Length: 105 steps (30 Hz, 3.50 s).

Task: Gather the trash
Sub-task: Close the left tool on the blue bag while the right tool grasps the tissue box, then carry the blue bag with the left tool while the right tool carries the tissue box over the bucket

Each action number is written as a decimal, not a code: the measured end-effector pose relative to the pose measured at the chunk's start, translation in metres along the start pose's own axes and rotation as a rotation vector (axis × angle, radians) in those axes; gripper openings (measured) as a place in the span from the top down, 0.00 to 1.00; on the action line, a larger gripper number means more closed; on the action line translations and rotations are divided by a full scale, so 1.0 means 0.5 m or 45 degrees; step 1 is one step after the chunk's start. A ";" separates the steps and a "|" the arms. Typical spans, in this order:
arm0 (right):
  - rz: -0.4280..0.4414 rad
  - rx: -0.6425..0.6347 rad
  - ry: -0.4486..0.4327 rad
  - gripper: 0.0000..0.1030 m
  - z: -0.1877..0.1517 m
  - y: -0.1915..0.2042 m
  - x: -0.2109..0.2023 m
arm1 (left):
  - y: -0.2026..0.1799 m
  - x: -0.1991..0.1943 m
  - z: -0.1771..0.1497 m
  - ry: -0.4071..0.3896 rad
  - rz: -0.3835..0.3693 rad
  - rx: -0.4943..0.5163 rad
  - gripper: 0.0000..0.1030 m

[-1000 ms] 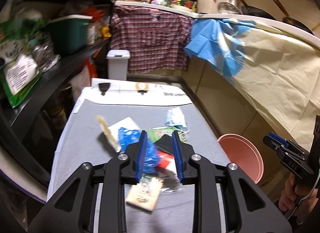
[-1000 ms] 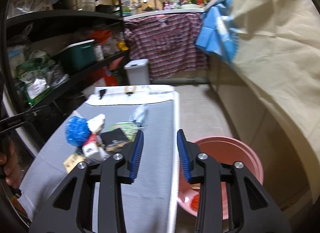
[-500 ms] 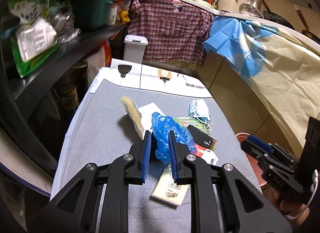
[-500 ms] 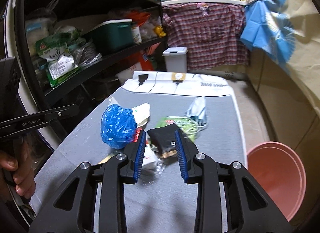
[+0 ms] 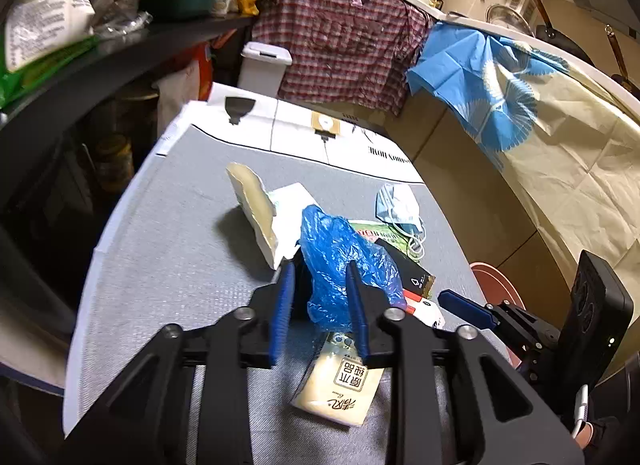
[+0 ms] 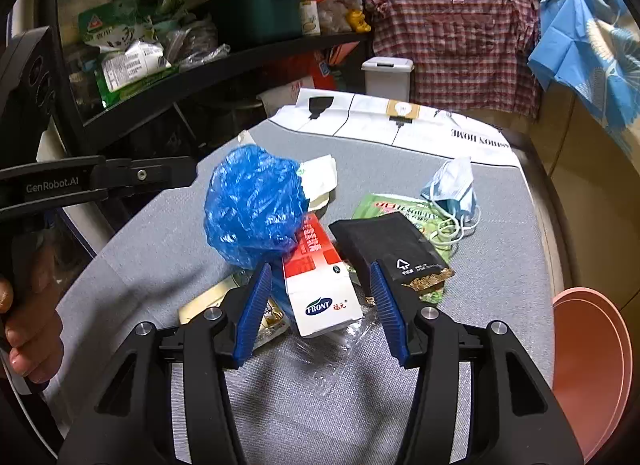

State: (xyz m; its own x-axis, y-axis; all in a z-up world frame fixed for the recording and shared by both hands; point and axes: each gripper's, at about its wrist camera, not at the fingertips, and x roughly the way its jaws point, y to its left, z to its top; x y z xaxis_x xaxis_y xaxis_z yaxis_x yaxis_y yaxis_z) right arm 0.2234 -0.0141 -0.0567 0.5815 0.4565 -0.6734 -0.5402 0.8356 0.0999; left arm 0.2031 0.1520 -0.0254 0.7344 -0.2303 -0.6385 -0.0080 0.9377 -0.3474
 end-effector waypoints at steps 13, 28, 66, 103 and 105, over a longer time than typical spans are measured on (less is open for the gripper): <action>0.017 -0.043 0.036 0.57 -0.005 0.005 0.025 | -0.022 0.040 -0.012 0.053 -0.027 0.067 0.88; -0.021 -0.042 -0.055 0.66 -0.013 -0.005 -0.051 | -0.027 -0.034 -0.003 -0.046 0.112 0.109 0.99; -0.327 0.083 -0.352 0.66 0.000 -0.187 -0.397 | -0.209 -0.080 -0.026 -0.112 0.053 0.299 0.98; -0.576 0.390 -0.293 0.66 -0.113 -0.389 -0.425 | -0.472 0.036 -0.054 -0.057 -0.159 0.475 0.99; -0.586 0.394 -0.285 0.66 -0.116 -0.393 -0.425 | -0.487 0.043 -0.056 -0.055 -0.175 0.486 0.99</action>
State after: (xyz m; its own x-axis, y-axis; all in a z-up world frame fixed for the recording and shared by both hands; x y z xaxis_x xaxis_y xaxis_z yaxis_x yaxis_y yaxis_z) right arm 0.1707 -0.2929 0.0241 0.8460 0.0515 -0.5307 -0.0193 0.9976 0.0660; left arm 0.2016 -0.0885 0.0263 0.7391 -0.3563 -0.5717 0.3387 0.9301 -0.1419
